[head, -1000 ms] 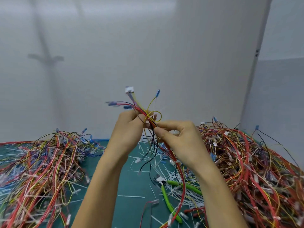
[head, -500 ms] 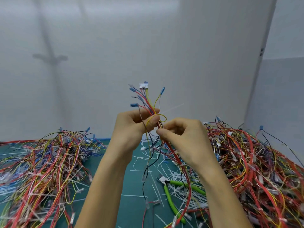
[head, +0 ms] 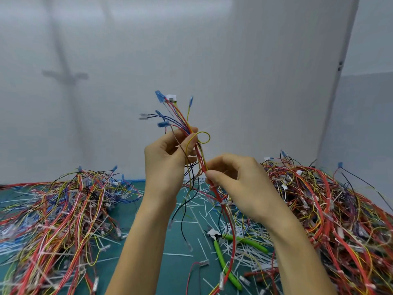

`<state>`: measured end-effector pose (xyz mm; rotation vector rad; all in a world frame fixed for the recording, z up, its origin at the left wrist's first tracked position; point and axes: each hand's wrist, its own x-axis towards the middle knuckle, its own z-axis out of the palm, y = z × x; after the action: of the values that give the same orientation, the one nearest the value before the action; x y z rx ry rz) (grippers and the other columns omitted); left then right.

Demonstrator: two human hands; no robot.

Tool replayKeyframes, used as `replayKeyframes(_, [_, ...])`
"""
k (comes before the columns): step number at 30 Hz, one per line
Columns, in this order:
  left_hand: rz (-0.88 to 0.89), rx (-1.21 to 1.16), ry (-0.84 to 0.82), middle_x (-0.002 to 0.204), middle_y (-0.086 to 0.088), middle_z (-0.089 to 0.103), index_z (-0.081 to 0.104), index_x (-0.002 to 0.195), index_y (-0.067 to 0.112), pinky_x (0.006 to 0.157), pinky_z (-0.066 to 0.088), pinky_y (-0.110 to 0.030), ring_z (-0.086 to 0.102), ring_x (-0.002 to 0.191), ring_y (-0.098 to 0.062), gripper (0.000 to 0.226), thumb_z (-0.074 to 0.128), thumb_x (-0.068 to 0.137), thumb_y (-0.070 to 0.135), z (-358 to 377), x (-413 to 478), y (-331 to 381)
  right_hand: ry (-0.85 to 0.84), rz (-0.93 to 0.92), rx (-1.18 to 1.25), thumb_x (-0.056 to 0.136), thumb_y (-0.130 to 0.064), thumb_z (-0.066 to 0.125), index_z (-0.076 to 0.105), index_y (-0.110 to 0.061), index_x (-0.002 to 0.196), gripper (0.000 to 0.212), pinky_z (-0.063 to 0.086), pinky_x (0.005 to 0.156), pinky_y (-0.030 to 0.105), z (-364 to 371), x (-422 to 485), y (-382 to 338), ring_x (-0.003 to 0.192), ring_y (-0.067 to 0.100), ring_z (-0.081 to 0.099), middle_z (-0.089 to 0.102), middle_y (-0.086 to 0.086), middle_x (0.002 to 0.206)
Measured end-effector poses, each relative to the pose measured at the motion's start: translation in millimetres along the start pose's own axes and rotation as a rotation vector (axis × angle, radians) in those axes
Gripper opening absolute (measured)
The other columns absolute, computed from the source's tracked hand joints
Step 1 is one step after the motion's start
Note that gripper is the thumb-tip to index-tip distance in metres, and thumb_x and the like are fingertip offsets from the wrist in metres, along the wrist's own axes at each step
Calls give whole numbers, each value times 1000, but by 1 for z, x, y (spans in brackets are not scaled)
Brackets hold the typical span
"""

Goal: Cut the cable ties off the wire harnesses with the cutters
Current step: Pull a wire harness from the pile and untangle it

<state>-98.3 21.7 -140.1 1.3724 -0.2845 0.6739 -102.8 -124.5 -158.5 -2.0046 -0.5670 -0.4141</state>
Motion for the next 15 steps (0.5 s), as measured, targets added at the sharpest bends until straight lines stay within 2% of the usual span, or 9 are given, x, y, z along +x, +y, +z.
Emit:
replayKeyframes(3, [-68, -28, 2, 69, 7, 68, 76, 87, 18, 64, 54, -20, 57, 61, -7, 7, 69, 88, 19, -2, 0, 1, 70, -1, 75, 89, -16, 70, 72, -26, 81, 12, 58, 71, 29, 4, 2, -1, 68, 6, 69, 73, -9, 74])
replayKeyframes(6, [-128, 100, -38, 74, 6, 73, 75, 81, 21, 60, 53, -19, 61, 62, -6, 18, 63, 94, 25, -9, 2, 3, 171, 36, 208, 88, -12, 71, 71, -28, 79, 18, 61, 73, 34, 6, 3, 0, 69, 10, 71, 74, -8, 75])
replayKeyframes(9, [-127, 313, -38, 76, 7, 74, 72, 80, 20, 59, 52, -22, 64, 61, -7, 31, 48, 95, 7, -23, 6, 8, 211, 51, 332, 88, -9, 71, 73, -24, 85, 15, 61, 72, 31, 6, 4, 1, 70, 11, 72, 75, -5, 76])
replayKeyframes(11, [-170, 408, -110, 74, 2, 75, 70, 75, 14, 60, 50, -27, 66, 59, -11, 38, 38, 91, 1, -30, 8, 13, 197, 59, 415, 88, -6, 70, 73, -20, 86, 15, 58, 65, 23, 7, 3, 0, 70, 10, 72, 75, -2, 76])
replayKeyframes(12, [-221, 413, -190, 74, 0, 75, 71, 72, 13, 62, 48, -28, 68, 60, -13, 38, 39, 92, 7, -31, 8, 17, 191, 62, 448, 88, -4, 70, 73, -19, 85, 15, 56, 63, 19, 8, 3, -1, 69, 10, 72, 75, 0, 76])
replayKeyframes(14, [-313, 409, -363, 77, -1, 76, 74, 71, 17, 66, 48, -30, 72, 64, -15, 39, 47, 93, 36, -30, 5, 21, 195, 62, 464, 87, -4, 71, 73, -19, 84, 15, 53, 63, 15, 12, 3, -2, 68, 7, 70, 76, -1, 75])
replayKeyframes(15, [-296, 445, -429, 79, 1, 76, 74, 75, 19, 67, 51, -30, 73, 68, -14, 39, 53, 88, 49, -29, 4, 21, 201, 60, 459, 86, -5, 71, 74, -20, 84, 15, 52, 64, 14, 14, 3, -3, 68, 5, 70, 76, -3, 74])
